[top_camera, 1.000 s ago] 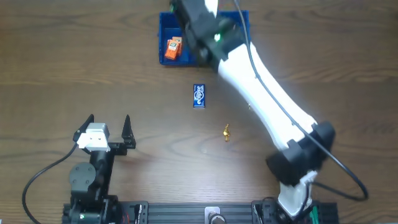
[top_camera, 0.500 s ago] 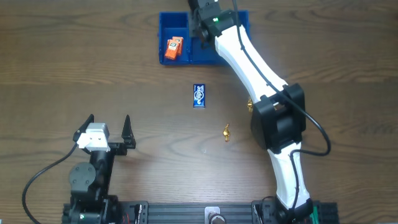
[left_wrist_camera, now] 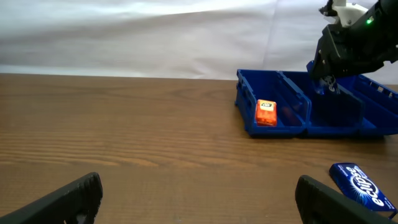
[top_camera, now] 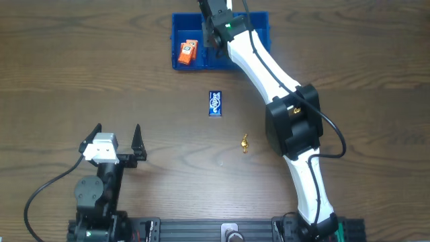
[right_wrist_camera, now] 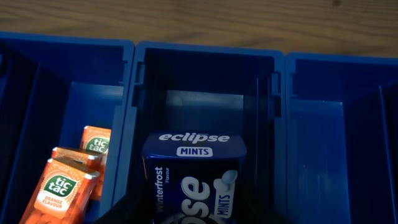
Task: Sort Candies Into Trays
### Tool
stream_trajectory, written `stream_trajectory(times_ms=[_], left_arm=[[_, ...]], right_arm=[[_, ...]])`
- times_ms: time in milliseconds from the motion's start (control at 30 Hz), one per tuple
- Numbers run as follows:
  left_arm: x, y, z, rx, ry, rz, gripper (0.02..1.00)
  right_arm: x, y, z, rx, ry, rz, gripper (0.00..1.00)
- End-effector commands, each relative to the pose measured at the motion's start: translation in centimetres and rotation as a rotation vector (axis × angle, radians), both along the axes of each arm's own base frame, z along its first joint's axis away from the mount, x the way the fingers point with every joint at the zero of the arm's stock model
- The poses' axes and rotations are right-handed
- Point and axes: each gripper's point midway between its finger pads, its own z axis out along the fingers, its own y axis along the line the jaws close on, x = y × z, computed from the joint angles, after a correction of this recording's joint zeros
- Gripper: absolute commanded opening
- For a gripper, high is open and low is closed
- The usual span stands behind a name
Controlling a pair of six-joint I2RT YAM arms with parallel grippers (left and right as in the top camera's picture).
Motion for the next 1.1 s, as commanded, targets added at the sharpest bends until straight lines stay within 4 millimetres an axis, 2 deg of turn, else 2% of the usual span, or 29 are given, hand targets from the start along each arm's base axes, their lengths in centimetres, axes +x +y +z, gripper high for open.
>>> stream_trajectory(times_ms=[33,67,100,133,167,267,367,467,567,667,767,833,1000,1100], left_arm=[[-0.1,0.2,-1.7,0.019,0.051,0.008,0.998],[-0.1,0.2,-1.7,0.019,0.051,0.008,0.998],[-0.1,0.2,-1.7,0.019,0.051,0.008,0.998],[-0.1,0.2,-1.7,0.019,0.051,0.008,0.998],[-0.1,0.2,-1.7,0.019,0.051,0.008,0.998],[-0.1,0.2,-1.7,0.019,0.051,0.008,0.998],[-0.1,0.2,-1.7,0.019,0.051,0.008,0.998],[-0.1,0.2,-1.7,0.019,0.051,0.008,0.996],[-0.1,0.2,-1.7,0.019,0.051,0.008,0.998],[-0.1,0.2,-1.7,0.019,0.051,0.007,0.998],[-0.1,0.2,-1.7,0.019,0.051,0.008,0.998],[-0.1,0.2,-1.7,0.019,0.051,0.008,0.998],[-0.1,0.2,-1.7,0.019,0.051,0.008,0.998],[-0.1,0.2,-1.7,0.019,0.051,0.008,0.998]], right_arm=[[0.6,-0.1,0.7,-0.006,-0.022,0.004,0.343],[0.6,-0.1,0.7,-0.006,-0.022,0.004,0.382],[0.6,-0.1,0.7,-0.005,-0.022,0.004,0.529],[0.6,-0.1,0.7,-0.005,-0.023,0.004,0.925],[0.6,-0.1,0.7,-0.004,-0.026,0.004,1.0],[0.5,-0.2,2.0,0.004,-0.041,0.003,0.998],[-0.4,-0.7,5.5,0.016,-0.064,0.002,0.998],[-3.5,-0.6,9.1,0.021,-0.041,0.027,1.0],[-7.1,-0.5,9.9,0.013,0.042,0.014,0.998],[-10.6,-0.2,8.0,-0.011,0.17,-0.023,0.998],[-13.8,0.3,4.2,-0.049,0.304,-0.007,0.998],[-15.5,0.3,0.8,-0.067,0.381,0.011,1.0],[-17.5,1.0,-5.8,-0.021,0.46,0.047,1.0],[-17.9,0.8,-7.7,-0.022,0.466,0.049,1.0]])
